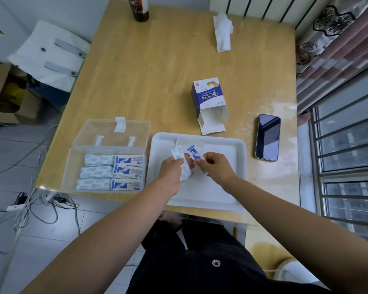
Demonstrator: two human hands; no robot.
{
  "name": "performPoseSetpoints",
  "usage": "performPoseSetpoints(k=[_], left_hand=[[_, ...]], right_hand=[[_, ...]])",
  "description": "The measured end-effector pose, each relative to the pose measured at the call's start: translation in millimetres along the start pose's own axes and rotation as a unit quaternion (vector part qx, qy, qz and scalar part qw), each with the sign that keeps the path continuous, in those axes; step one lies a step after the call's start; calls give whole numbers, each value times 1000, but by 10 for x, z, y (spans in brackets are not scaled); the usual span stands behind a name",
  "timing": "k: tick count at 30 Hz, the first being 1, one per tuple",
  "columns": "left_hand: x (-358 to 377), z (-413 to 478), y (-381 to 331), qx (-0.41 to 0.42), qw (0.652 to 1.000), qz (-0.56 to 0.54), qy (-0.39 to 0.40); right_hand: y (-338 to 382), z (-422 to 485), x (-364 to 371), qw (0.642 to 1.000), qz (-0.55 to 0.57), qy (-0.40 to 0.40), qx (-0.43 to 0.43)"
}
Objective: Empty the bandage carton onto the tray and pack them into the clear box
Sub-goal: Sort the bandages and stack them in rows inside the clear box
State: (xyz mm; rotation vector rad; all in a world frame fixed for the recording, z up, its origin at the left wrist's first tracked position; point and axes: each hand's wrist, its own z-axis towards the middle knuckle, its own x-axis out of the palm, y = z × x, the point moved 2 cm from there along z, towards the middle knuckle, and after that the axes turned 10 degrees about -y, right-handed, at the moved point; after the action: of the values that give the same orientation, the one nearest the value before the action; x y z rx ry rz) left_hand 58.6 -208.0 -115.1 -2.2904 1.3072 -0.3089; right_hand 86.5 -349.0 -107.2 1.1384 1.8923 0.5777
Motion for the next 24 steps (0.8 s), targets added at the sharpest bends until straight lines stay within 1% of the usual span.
performPoseSetpoints(k=[1, 3, 5, 6, 9, 11, 12, 13, 15, 16, 18, 22, 24], left_hand=[[-21, 14, 14, -10, 1000, 2, -7], [-64, 43, 43, -29, 999, 4, -17], [-95, 42, 61, -48, 999, 5, -25], [-113, 44, 76, -56, 998, 2, -28], [-181, 83, 123, -74, 996, 4, -42], [-227, 109, 152, -74, 996, 12, -58], [-246, 119, 160, -74, 995, 16, -64], [-254, 122, 162, -76, 995, 18, -69], [-261, 121, 161, -84, 994, 12, -74], [-271, 118, 159, -89, 993, 5, -77], [-277, 105, 157, -96, 992, -5, -82], [-296, 101, 171, -102, 992, -11, -76], [-332, 119, 180, -106, 991, -15, -79]], right_hand=[[-37, 33, -49, 1000, -31, -6, 1], [-127, 85, -128, 991, -130, 23, 11], [-212, 114, -168, 971, -229, 63, 15], [-229, 121, -182, 961, -269, 64, 4], [-161, 132, -214, 929, -363, 10, -68], [-65, 153, -199, 893, -421, -29, -157], [-20, 172, -167, 879, -431, -37, -202], [34, 187, -122, 873, -422, -33, -242], [140, 212, 29, 870, -386, 16, -306], [186, 227, 134, 863, -381, 47, -329], [243, 260, 298, 845, -399, 79, -348], [236, 327, 435, 817, -454, 81, -347], [244, 358, 442, 813, -456, 76, -355]])
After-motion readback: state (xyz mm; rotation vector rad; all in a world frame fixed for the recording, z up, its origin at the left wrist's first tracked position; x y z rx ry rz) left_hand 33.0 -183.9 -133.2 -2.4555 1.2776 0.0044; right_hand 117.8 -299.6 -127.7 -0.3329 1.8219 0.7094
